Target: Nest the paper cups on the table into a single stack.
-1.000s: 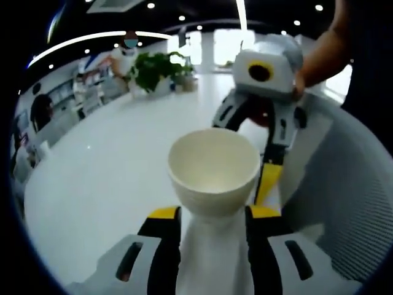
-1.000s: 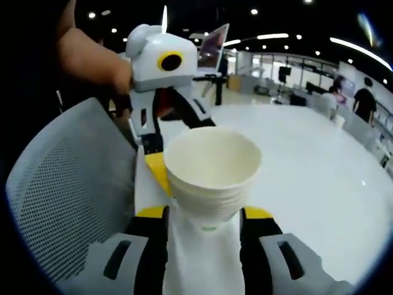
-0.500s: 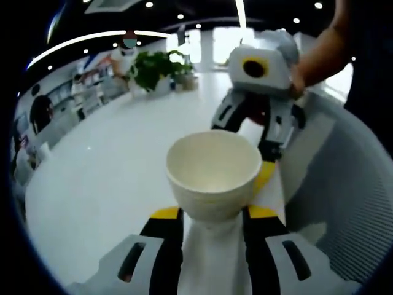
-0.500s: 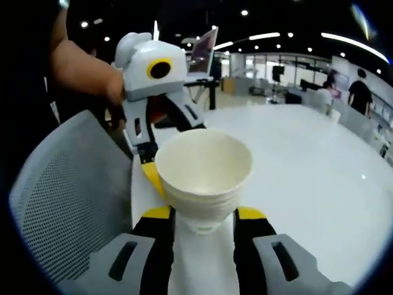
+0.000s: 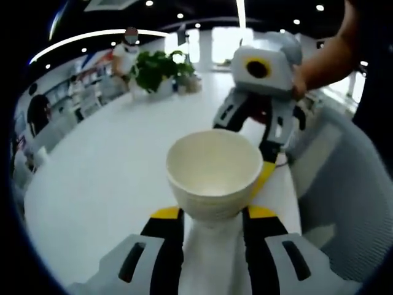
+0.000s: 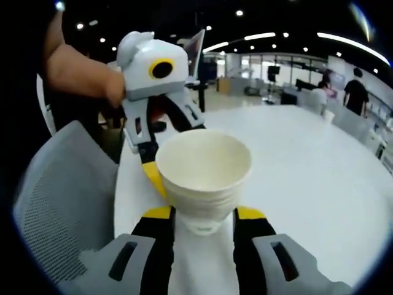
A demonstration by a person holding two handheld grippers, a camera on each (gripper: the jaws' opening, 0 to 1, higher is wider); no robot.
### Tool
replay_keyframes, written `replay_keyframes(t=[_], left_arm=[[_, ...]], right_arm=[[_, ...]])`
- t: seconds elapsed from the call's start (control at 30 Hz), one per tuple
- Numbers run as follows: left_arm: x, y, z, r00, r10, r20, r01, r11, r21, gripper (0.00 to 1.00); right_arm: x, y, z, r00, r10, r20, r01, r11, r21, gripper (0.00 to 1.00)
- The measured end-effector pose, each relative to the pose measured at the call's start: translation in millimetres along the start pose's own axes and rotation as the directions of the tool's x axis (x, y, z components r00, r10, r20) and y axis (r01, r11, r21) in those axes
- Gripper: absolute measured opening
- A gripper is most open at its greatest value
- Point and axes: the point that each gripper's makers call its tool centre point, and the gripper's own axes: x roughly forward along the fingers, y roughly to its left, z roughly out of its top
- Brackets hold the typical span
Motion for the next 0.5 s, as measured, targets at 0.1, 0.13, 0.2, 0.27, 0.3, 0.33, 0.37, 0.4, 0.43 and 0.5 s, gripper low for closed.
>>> replay_keyframes(t=[0.1, 0.13, 0.2, 0.27, 0.3, 0.33, 0.37, 0.4, 0.43, 0.5], left_arm=[[5, 12.5, 2.6, 1.000, 0.002, -0.003, -0.002, 1.000, -0.002, 0.36], [7, 16.1, 3.0, 1.000, 0.001, -0.006, -0.001, 1.000, -0.004, 0.36], [11, 25.2, 3.7, 1.000, 0.000, -0.011, 0.000, 1.000, -0.003, 0.35], [15, 34.1, 4.4, 1.000, 0.002, -0.006, -0.002, 1.000, 0.004, 0.35], [15, 39.0, 4.4, 1.000, 0.003, -0.003, -0.003, 1.000, 0.003, 0.35], [18, 45.1, 5.0, 1.000, 0.003, -0.001, -0.003, 1.000, -0.002, 0.35], [20, 52.4, 5.2, 1.000, 0.003, 0.000, -0.003, 1.000, -0.004, 0.35], [22, 56.7, 5.4, 1.000, 0.002, -0.001, -0.002, 1.000, -0.007, 0.35], [24, 62.9, 4.8, 1.000, 0.000, -0.002, 0.000, 1.000, -0.010, 0.35], [26, 72.2, 4.6, 1.000, -0.001, -0.003, 0.001, 1.000, -0.007, 0.35]], right_arm=[[3, -14, 1.2, 1.000, 0.001, -0.001, -0.001, 1.000, -0.002, 0.34], [5, -19, 1.3, 1.000, 0.003, -0.004, -0.003, 1.000, -0.002, 0.34], [7, -27, 1.4, 1.000, 0.003, -0.011, -0.003, 1.000, -0.008, 0.34], [10, -39, 1.4, 1.000, 0.001, -0.018, -0.001, 1.000, -0.006, 0.34], [14, -46, 2.3, 1.000, 0.001, -0.023, -0.001, 1.000, -0.006, 0.34], [15, -48, 2.5, 1.000, 0.001, -0.024, -0.001, 1.000, -0.006, 0.34], [17, -54, 2.9, 1.000, 0.002, -0.031, -0.002, 1.000, -0.009, 0.34], [19, -58, 3.3, 0.999, 0.003, -0.037, -0.003, 1.000, -0.010, 0.34], [22, -64, 3.3, 0.999, 0.003, -0.043, -0.004, 1.000, -0.012, 0.34], [28, -75, 5.5, 0.999, 0.001, -0.048, -0.002, 1.000, -0.012, 0.33]])
